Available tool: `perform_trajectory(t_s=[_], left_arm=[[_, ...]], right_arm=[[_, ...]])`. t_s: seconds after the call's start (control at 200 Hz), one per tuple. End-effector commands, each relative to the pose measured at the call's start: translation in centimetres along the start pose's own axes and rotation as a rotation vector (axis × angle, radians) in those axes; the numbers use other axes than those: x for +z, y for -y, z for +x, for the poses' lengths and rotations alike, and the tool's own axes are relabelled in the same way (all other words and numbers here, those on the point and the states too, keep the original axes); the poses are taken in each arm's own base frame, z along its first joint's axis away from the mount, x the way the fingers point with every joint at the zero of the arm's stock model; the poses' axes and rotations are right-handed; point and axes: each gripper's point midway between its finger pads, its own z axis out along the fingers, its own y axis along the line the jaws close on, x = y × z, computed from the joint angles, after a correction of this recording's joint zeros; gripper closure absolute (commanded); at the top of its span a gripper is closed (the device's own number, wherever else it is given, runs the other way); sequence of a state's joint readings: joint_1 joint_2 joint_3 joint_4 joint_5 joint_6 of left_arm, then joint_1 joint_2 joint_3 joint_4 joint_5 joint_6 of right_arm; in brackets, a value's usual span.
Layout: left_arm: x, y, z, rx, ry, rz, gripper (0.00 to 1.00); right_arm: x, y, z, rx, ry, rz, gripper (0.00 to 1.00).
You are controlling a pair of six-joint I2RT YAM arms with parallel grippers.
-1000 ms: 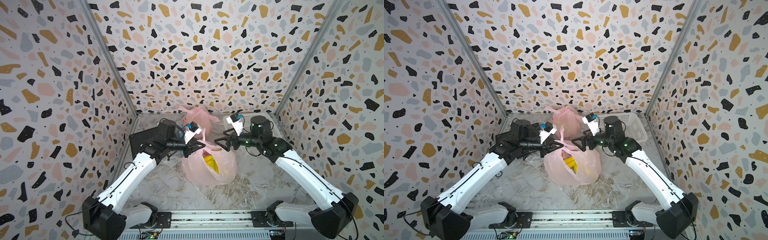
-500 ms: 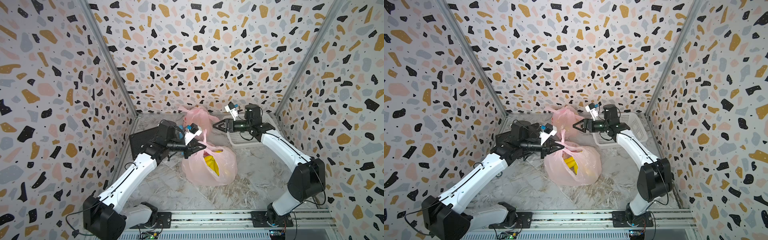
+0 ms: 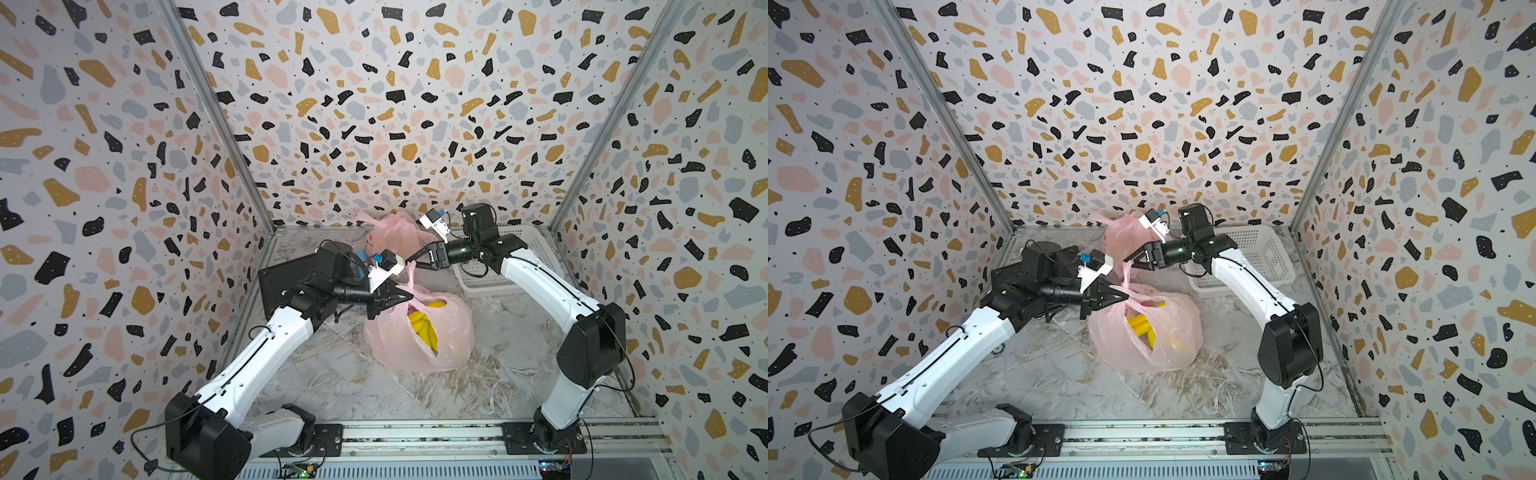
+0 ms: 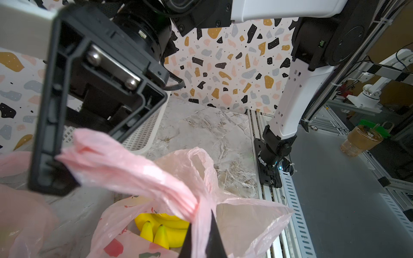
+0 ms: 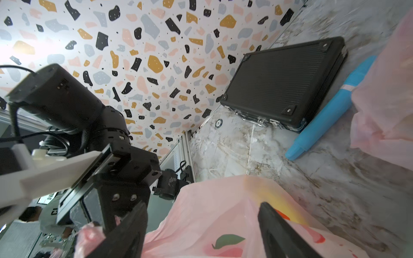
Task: Place the banana into a plastic bag & tie a knot
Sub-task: Cross the plastic bag at the center of the board.
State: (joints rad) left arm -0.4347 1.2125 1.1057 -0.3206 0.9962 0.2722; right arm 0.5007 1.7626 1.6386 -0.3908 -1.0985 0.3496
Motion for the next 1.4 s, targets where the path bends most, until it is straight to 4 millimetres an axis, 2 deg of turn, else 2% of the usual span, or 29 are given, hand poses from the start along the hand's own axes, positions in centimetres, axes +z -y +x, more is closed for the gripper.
perform_trajectory(t_s=[0.0,0.19,0.38,0.596,0.736,0.806,0.881,0.916,0.991,1.396], left_arm=[[-0.5,0.7,-0.3,0.043,0.023,0.024,1.00],[-1.1,-0.2,0.5,0.012,0.027,0.023,1.00],[-1.1,-0.5,0.9,-0.002,0.002,0.012,1.00],[-1.2,-0.9,1.3,0.001,-0.023,-0.027,1.00],[-1.5,-1.2,1.3,0.026,-0.036,-0.081,1.00],[-1.6,-1.2,1.3,0.051,-0.028,-0.103,1.00],[-1.8,-0.8,1.1,0.079,-0.011,-0.107,1.00],[-1.8,-0.7,1.0,0.091,-0.003,-0.105,1.00],[-1.8,-0.5,1.0,0.106,0.004,-0.105,1.00],[-1.4,0.8,1.1,0.158,-0.001,-0.073,1.00]], right_arm=[[-0.1,-3.6,0.1,-0.062,-0.027,-0.109,0.26],[-1.1,-6.5,0.9,-0.161,-0.027,-0.174,0.31],[-1.1,-7.4,1.5,-0.180,-0.036,-0.233,0.35],[-0.5,-7.6,2.4,-0.190,-0.069,-0.244,0.35],[0.1,-7.6,4.5,-0.218,-0.154,-0.201,0.36],[0.3,-7.5,5.4,-0.232,-0.190,-0.178,0.40],[0.6,-7.3,6.0,-0.243,-0.208,-0.170,0.50],[0.6,-7.4,6.2,-0.246,-0.211,-0.176,0.51],[0.8,-7.3,6.3,-0.255,-0.212,-0.175,0.48],[1.1,-7.0,6.2,-0.304,-0.186,-0.159,0.45]])
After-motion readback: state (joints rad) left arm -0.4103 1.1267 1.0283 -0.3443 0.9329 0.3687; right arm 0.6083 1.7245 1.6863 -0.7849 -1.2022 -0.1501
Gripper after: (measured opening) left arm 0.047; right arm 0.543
